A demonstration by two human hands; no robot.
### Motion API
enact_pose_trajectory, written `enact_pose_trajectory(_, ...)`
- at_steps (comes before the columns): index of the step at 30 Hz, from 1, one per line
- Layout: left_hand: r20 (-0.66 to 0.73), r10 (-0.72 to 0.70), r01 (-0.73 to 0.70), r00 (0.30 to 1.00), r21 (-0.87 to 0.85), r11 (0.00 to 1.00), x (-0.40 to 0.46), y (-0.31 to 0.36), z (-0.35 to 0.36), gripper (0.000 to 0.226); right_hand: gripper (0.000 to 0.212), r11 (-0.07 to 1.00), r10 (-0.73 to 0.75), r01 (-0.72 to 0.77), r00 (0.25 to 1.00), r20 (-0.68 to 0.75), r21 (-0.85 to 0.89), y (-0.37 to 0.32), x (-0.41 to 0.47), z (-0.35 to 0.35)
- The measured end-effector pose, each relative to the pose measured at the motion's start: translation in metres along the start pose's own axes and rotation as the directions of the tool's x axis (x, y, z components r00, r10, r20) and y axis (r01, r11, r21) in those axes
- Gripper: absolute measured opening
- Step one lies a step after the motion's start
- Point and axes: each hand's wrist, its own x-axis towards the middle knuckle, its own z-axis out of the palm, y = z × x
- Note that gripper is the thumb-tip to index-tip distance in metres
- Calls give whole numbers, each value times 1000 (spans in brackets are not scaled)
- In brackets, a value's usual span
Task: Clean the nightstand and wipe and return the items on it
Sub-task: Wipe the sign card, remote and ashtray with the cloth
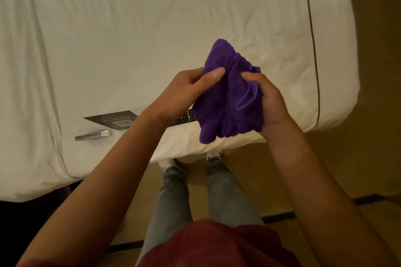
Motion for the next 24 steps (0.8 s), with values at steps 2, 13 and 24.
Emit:
enact_pose_trajectory(2, -76, 61, -59, 995, 28, 998, -20, 19, -8, 35, 38, 999, -4, 0, 995, 97, 44, -5, -7, 24)
enact_pose_trajectory(13, -557, 228, -249, 799, 40, 968, -119, 76, -37, 26, 57, 997, 8, -25, 971, 239, 70, -12, -59, 114)
enact_pose_trajectory(24, -810, 237, -348, 537, 44, 937, -194, 100, -51, 30, 71, 968, -38, 127, 928, 371, -217, -27, -98, 151)
